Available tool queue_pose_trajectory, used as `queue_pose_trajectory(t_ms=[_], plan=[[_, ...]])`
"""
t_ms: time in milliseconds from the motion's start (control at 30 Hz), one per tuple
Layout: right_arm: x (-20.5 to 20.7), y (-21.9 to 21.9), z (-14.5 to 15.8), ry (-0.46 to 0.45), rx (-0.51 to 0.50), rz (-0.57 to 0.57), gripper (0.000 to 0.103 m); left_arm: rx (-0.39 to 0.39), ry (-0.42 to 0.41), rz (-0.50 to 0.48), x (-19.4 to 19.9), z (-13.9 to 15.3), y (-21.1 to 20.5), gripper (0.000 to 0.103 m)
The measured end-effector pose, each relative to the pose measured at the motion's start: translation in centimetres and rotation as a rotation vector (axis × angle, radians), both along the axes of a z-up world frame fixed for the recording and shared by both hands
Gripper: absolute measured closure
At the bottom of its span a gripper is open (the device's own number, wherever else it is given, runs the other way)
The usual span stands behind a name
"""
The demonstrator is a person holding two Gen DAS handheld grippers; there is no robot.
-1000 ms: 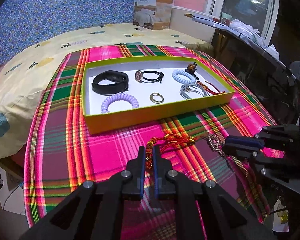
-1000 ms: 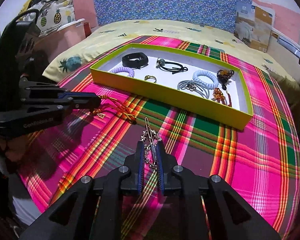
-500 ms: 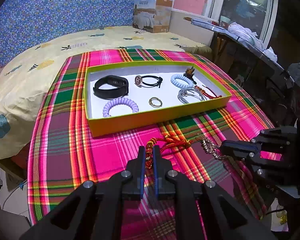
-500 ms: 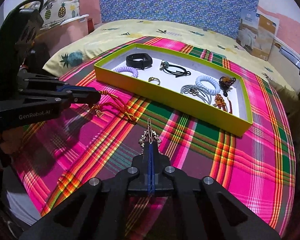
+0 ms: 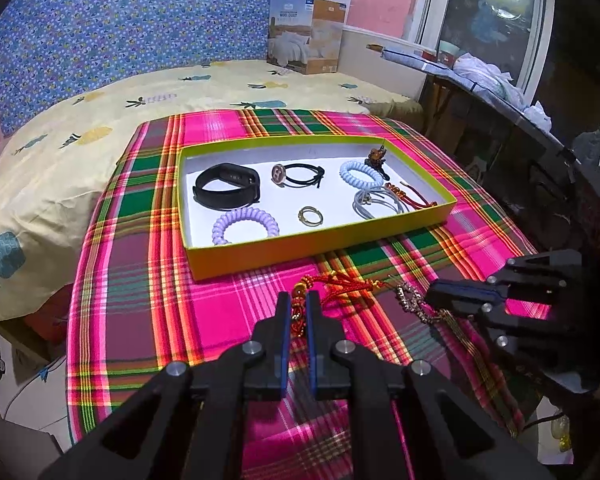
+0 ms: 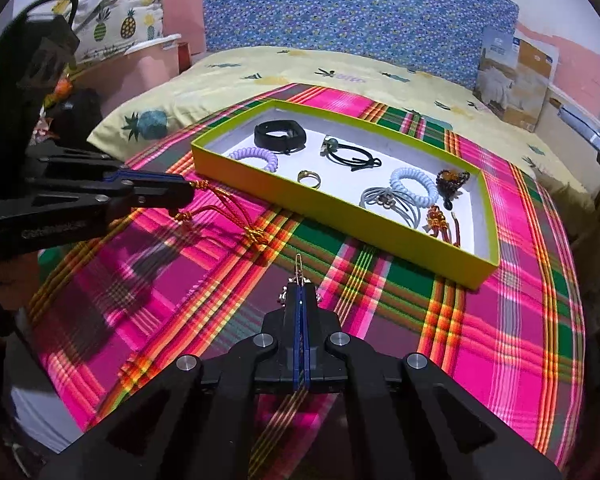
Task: Organize jewelry
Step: 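Lift the chain bracelet and red tassel keychain off the cloth with both grippers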
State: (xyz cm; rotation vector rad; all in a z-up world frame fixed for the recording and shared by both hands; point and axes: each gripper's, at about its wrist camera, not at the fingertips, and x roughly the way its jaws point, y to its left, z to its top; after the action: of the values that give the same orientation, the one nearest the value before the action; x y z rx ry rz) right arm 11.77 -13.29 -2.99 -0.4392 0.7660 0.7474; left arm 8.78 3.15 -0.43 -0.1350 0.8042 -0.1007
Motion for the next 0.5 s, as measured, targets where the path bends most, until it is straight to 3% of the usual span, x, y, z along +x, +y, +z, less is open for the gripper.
queue_pose_trajectory(t_ms=[367,500], plan=[[0.36,0.31,-0.76,-0.003,-0.04,0.02,0.102,-0.012,0.002,0.005,-0.16,-0.18,0.36,0.096],[0.29,0.32,-0.84,0.0,-0.039,0.038,0.096,-0.013,0.001,0.003,-0.14,-0.16,0.27,0.096]])
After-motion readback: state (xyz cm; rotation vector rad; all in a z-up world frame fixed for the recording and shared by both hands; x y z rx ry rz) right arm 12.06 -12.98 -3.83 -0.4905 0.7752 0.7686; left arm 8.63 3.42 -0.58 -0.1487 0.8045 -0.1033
